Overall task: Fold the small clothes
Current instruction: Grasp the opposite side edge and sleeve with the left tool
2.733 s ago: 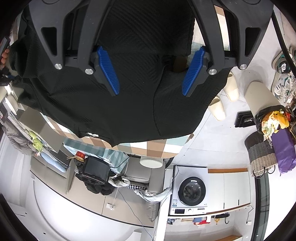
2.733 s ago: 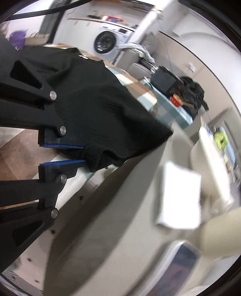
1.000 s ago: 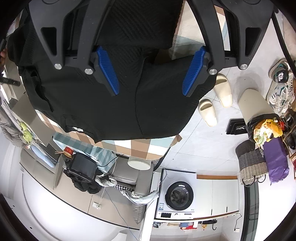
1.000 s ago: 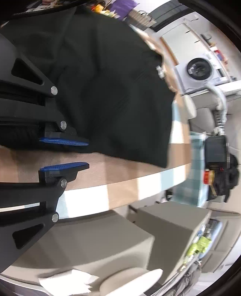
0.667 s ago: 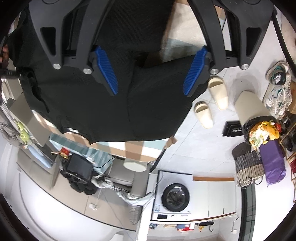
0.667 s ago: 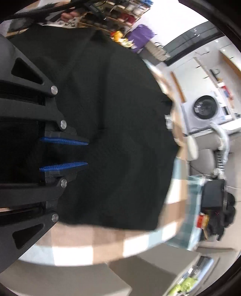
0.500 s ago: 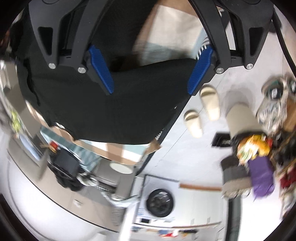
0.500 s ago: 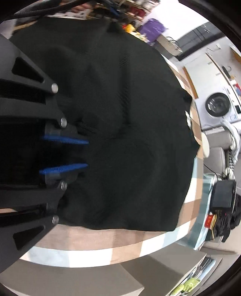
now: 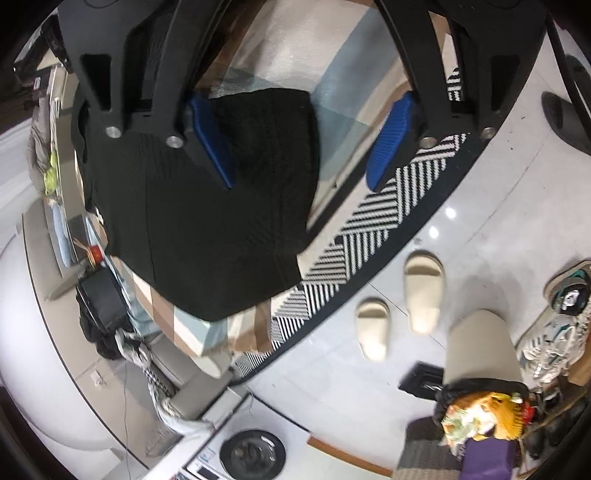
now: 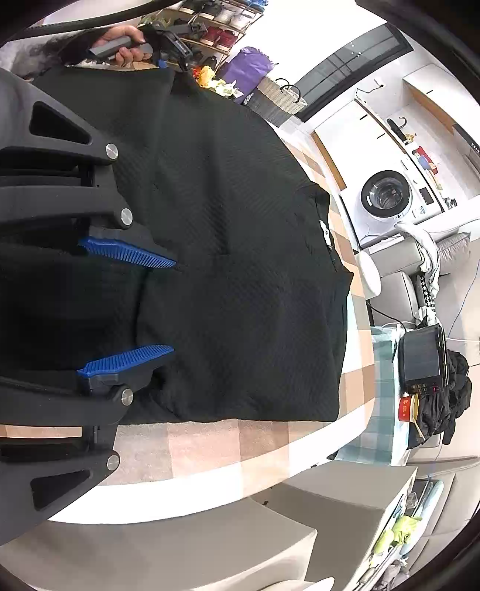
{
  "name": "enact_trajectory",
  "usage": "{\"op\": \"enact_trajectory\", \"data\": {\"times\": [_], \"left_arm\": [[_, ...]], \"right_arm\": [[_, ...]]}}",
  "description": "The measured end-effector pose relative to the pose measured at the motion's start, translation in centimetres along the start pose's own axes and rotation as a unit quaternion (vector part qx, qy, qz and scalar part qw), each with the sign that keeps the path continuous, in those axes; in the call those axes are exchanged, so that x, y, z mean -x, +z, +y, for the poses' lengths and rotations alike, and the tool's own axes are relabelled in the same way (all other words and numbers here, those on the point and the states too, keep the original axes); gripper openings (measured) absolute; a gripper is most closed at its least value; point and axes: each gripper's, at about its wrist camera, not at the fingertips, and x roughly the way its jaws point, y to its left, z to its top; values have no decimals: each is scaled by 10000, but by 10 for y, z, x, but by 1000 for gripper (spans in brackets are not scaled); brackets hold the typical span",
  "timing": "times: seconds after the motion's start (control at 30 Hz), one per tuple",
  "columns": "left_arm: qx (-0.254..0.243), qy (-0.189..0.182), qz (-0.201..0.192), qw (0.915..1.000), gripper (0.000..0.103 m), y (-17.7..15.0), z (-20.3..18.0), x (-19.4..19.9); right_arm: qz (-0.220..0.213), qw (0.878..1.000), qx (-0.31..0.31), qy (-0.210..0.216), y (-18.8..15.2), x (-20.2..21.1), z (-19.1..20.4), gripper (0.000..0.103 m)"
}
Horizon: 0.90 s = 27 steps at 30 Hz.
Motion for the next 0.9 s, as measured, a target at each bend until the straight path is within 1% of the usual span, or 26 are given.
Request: {"op": "enact_trajectory", "data": {"times": [0.03, 0.07, 0.1, 0.13, 0.17, 0.2, 0.23, 0.27, 0.3, 0.33, 0.37, 0.43, 0.53, 0.6, 0.67, 0.7, 0.73, 0.8, 0.83, 0.87, 0.9], "left_arm": [[-42, -28, 52, 10000, 65, -2, -4, -4], [-56, -44, 92, 9999, 57, -3, -8, -7], [-81, -126, 149, 9998, 52, -5, -12, -12], [-85, -230, 116, 9996, 41, -5, -14, -13], [-116, -286, 86, 9995, 34, -6, -17, -13], [-182, -240, 42, 9995, 30, -7, -22, -12], [-262, -130, -101, 9995, 20, -6, -25, -9], [-314, -64, -182, 9993, 14, -5, -27, -7], [-324, -57, -208, 9992, 13, -4, -28, -5], [-318, -88, -265, 9991, 7, -2, -30, -2], [-335, -180, -328, 9987, 7, -1, -34, 1], [-497, -179, -532, 9972, 6, 3, -46, 15], [-913, -263, -860, 9918, 6, 14, -81, 34], [-1380, -386, -1042, 9842, 6, 19, -118, 48], [-1833, -589, -1080, 9753, 6, 20, -158, 55], [-2113, -742, -1036, 9691, 6, 15, -184, 55], [-2311, -866, -950, 9644, 6, 10, -203, 52], [-2717, -1136, -604, 9537, 8, -11, -244, 40], [-2855, -1252, -340, 9496, 15, -23, -261, 28], [-2946, -1345, -43, 9461, 27, -32, -273, 16], [-2990, -1451, 233, 9428, 32, -43, -280, 6]], "right_arm": [[11, 10000, -12, 6, -1, -1, 1, 45], [10, 10000, -16, 11, -1, -2, 2, 45], [10, 10000, -33, 13, -2, -3, 2, 45], [13, 10000, -44, 22, -2, -2, 0, 45], [13, 10000, -68, 38, -3, -2, 0, 45], [9, 10000, -81, 45, -3, -4, 1, 45], [10, 10000, -84, 51, -3, -4, -1, 45], [8, 9999, -108, 41, -4, -4, -2, 45], [5, 9999, -136, 52, -4, -5, -3, 45], [1, 9999, -146, 65, -5, -5, -3, 45], [-19, 9998, -161, 72, -5, -4, -3, 45], [-59, 9998, -166, 89, -6, -1, -4, 45], [-91, 9997, -194, 123, -7, 1, -4, 45], [-119, 9996, -201, 162, -7, 3, -4, 45], [-152, 9995, -188, 223, -8, 5, -2, 45], [-163, 9994, -181, 237, -8, 6, -1, 45], [-177, 9994, -180, 246, -8, 7, -1, 45], [-183, 9993, -188, 257, -7, 8, 0, 45], [-199, 9993, -198, 253, -7, 9, 0, 45], [-211, 9993, -201, 252, -7, 10, 0, 45], [-229, 9992, -203, 257, -7, 10, 0, 45]]}}
